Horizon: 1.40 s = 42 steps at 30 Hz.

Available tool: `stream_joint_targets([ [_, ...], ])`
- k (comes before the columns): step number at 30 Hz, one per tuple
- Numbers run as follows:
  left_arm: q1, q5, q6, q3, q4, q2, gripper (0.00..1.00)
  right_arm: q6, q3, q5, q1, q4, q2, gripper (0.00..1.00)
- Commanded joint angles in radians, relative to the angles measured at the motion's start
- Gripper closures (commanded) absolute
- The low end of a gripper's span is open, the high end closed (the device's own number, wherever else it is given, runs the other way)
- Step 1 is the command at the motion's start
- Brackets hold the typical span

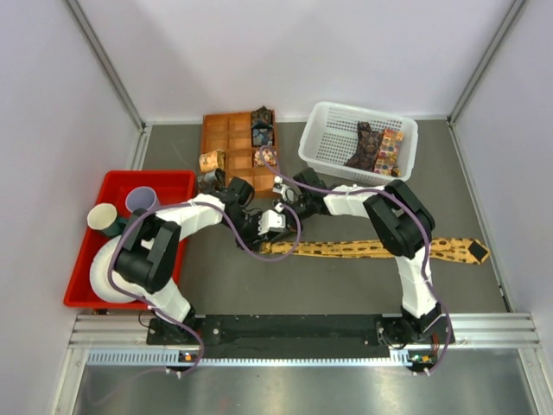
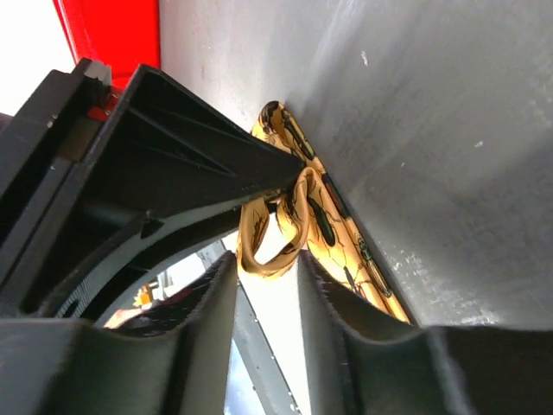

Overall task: Roll the ties
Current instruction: Roll the tie at the center of the board.

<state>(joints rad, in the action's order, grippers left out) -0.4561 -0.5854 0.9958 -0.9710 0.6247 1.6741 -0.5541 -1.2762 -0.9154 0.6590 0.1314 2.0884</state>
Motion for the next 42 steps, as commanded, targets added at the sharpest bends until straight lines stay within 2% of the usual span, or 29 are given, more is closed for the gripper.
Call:
stream_joint_targets([
  [1, -0.006, 0.001, -0.006, -0.023, -0.016, 0.016, 0.64, -0.020, -0.003, -0.030, 0.007, -0.066, 0.012, 0.78],
  [4, -0.006, 0.004, -0.034, -0.023, -0.037, 0.024, 0.57, 0.046, -0.023, -0.007, 0.005, -0.003, 0.027, 0.94],
  [5, -0.007, 0.006, -0.043, -0.024, -0.039, 0.027, 0.52, 0.066, -0.026, 0.022, 0.005, 0.040, 0.028, 0.99],
  [10, -0.006, 0.019, -0.042, -0.005, -0.063, -0.007, 0.35, 0.114, -0.025, 0.061, -0.010, 0.071, 0.033, 1.00],
  [17, -0.015, 0.012, -0.040, -0.015, -0.077, 0.009, 0.27, 0.131, -0.035, 0.055, -0.012, 0.068, 0.055, 1.00],
  [21, -0.055, 0.038, -0.010, -0.006, -0.074, 0.015, 0.30, 0.137, -0.040, 0.050, -0.010, 0.076, 0.056, 1.00],
  [25, -0.081, 0.078, -0.016, 0.002, -0.079, 0.029, 0.46, 0.132, -0.046, 0.043, -0.010, 0.085, 0.045, 1.00],
  [28, -0.101, 0.117, -0.014, 0.012, -0.077, 0.036, 0.53, 0.134, -0.069, 0.032, -0.012, 0.109, 0.050, 1.00],
  [29, -0.102, 0.125, -0.014, 0.011, -0.072, 0.039, 0.59, 0.134, -0.077, 0.030, -0.010, 0.119, 0.055, 0.98],
  [31, -0.104, 0.134, -0.017, 0.008, -0.048, 0.047, 0.60, 0.129, -0.080, 0.029, -0.010, 0.120, 0.052, 0.99],
  [32, -0.107, 0.145, -0.026, 0.005, -0.046, 0.047, 0.51, 0.129, -0.078, 0.030, -0.010, 0.119, 0.048, 1.00],
  [36, -0.105, 0.134, -0.034, 0.006, -0.039, 0.010, 0.34, 0.138, -0.075, 0.044, -0.012, 0.123, 0.051, 1.00],
  [42, -0.108, 0.115, -0.016, -0.027, 0.003, 0.021, 0.18, 0.141, -0.069, 0.059, -0.010, 0.120, 0.050, 1.00],
])
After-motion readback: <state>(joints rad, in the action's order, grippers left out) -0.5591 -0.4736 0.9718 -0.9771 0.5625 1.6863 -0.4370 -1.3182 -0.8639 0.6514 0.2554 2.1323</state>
